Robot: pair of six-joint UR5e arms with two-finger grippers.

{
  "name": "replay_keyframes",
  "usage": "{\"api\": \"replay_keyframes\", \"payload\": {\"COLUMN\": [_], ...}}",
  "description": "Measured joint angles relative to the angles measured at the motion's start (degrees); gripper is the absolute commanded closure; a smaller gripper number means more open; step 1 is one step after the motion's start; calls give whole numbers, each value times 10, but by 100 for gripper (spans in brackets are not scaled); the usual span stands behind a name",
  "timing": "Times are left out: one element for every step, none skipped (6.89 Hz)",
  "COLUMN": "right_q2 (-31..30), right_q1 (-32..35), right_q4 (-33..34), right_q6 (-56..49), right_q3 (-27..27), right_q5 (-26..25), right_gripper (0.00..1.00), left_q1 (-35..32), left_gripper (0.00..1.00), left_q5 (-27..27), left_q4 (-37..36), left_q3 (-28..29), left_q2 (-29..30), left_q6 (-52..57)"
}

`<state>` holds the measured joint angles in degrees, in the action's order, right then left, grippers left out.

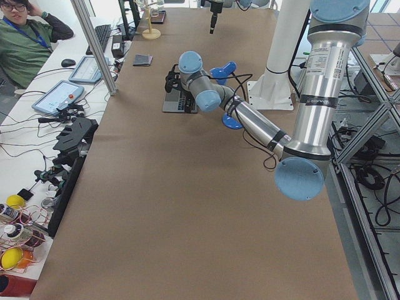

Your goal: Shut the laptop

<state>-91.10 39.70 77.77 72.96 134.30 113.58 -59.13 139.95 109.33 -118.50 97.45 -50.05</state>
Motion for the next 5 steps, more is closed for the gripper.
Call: {"api": "replay_keyframes", "payload": {"right_q2": [15, 36, 62, 91, 121], "right_q1": [-15, -28, -41, -56, -76], "right_q4": [19, 46, 76, 108, 138], "right_q6": [20, 35, 54, 80, 105], "right_q3": [9, 18, 21, 22, 22], "right_q5": [-3, -5, -6, -9, -19], "right_gripper": [100, 100, 100, 100, 100], "left_q1": [11, 23, 39, 58, 77], "left_gripper": [100, 100, 100, 100, 100], "left_q5": [0, -1, -1, -3, -12], "left_q4": [0, 2, 7, 10, 12], "left_q3": [-3, -5, -4, -2, 4], "left_q2": [1, 5, 15, 33, 50], "left_q6": [-4, -13, -33, -64, -90]}}
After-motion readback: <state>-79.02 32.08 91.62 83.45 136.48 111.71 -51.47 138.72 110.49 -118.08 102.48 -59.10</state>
